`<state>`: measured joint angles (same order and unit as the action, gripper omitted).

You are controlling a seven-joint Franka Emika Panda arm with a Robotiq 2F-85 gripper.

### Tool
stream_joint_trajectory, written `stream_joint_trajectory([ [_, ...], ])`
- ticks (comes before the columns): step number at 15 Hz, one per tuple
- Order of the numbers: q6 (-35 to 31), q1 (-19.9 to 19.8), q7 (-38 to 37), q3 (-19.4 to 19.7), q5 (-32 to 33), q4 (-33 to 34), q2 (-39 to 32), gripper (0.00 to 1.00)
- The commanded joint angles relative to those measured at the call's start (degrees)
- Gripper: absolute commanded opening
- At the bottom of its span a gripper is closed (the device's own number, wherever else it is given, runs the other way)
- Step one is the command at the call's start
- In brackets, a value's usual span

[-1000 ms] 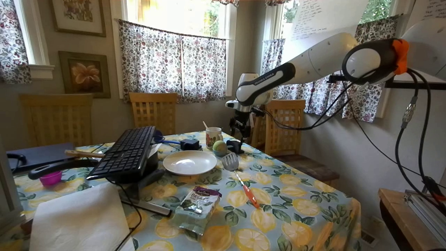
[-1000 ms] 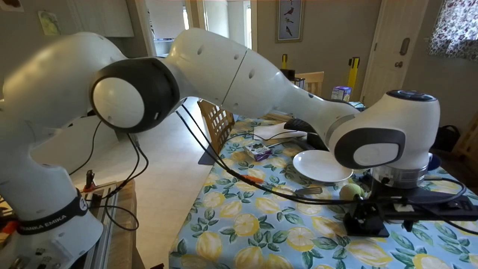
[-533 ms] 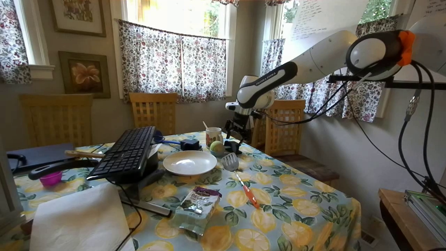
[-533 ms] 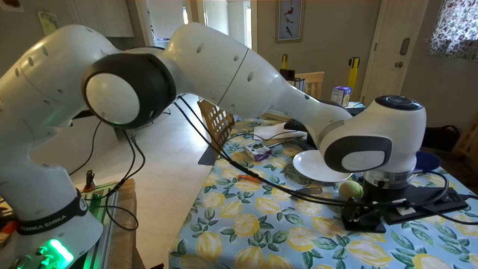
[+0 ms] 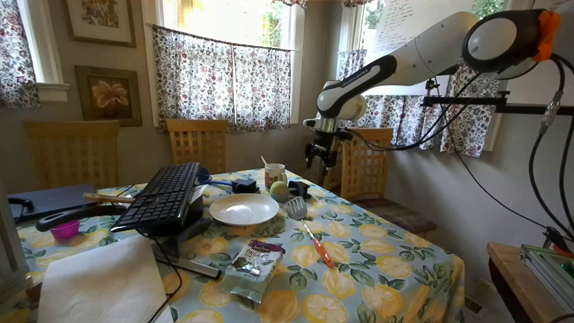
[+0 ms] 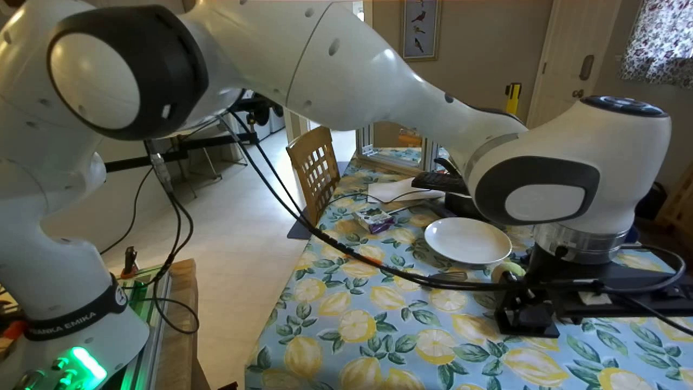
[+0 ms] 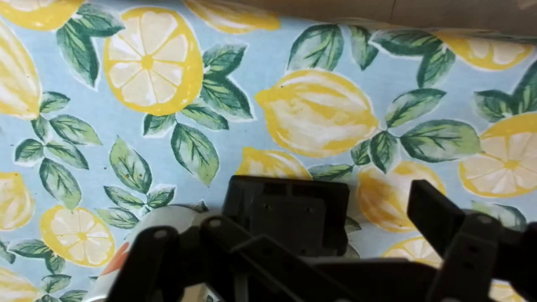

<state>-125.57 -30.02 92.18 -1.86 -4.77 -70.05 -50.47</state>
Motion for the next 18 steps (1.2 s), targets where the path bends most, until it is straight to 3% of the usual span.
stream_joint_trajectory([
  [1, 3.64, -0.09, -2.50, -1.11, -2.38, -1.92, 1.32, 1.00],
  [8, -0.76, 2.67, -8.60, 0.47, -2.73, 1.51, -3.39, 1.00],
  [13, -8.80, 3.93, -11.86, 0.83, -1.98, 2.23, -6.15, 1.00],
  [18, -10.31, 4.64, -13.04, 0.54, -1.18, 4.37, -8.54, 1.00],
])
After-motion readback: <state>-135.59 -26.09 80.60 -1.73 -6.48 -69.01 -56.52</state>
